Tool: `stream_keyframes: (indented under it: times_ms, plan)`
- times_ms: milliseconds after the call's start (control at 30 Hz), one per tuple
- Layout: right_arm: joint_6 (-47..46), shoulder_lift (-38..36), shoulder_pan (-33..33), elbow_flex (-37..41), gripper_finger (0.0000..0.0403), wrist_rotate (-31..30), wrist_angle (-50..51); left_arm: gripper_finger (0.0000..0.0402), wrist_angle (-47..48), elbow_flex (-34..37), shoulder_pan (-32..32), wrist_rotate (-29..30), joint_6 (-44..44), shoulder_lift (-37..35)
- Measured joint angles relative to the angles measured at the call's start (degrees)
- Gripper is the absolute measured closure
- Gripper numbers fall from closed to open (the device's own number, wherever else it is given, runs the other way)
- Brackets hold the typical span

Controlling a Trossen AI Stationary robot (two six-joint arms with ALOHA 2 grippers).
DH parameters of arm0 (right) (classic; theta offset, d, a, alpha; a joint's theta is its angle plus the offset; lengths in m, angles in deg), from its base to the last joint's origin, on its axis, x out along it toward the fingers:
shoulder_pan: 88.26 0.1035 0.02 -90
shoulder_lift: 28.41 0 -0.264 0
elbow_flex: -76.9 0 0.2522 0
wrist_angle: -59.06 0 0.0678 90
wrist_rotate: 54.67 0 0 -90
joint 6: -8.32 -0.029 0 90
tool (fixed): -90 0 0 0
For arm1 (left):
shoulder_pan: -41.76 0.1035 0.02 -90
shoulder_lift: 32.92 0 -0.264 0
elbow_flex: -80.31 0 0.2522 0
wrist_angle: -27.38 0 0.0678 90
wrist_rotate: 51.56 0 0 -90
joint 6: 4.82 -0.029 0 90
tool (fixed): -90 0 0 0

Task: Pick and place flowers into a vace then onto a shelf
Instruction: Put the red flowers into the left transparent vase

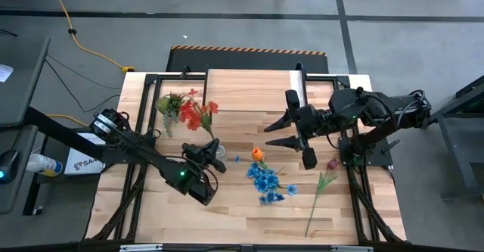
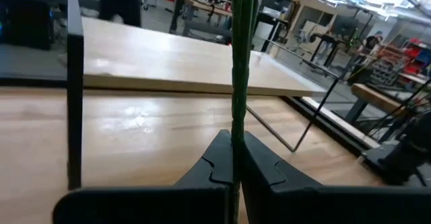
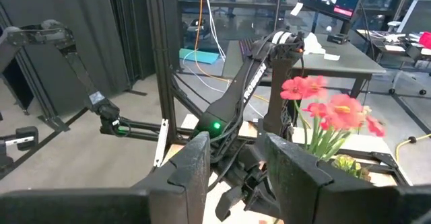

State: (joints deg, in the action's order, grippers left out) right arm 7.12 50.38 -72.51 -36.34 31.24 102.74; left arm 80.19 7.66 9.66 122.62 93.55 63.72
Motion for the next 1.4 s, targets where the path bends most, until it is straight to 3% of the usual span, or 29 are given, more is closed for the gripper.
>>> stream_keyframes:
  times_ms: [267, 500, 1133, 1400]
  plan:
    - [0.08, 0.0, 0.0, 0.0, 0.0269, 0.0, 0.86, 0.036, -1.59, 1.4, 0.91, -2.16, -1.08, 0.0]
    - [0.15, 0.0, 0.02, 0.0, 0.0269, 0.01, 1.2, 0.036, -9.32, 6.15, 1.08, -2.5, -1.15, 0.07]
    - [1.25, 0.0, 0.0, 0.0, 0.0269, -0.04, 1.15, 0.0359, -14.11, 6.16, 1.11, -6.07, -8.11, 0.04]
    - [1.23, 0.0, 0.0, 0.0, 0.0269, -0.02, 1.13, 0.0296, -15.56, 6.16, 1.79, -8.02, -8.13, 0.04]
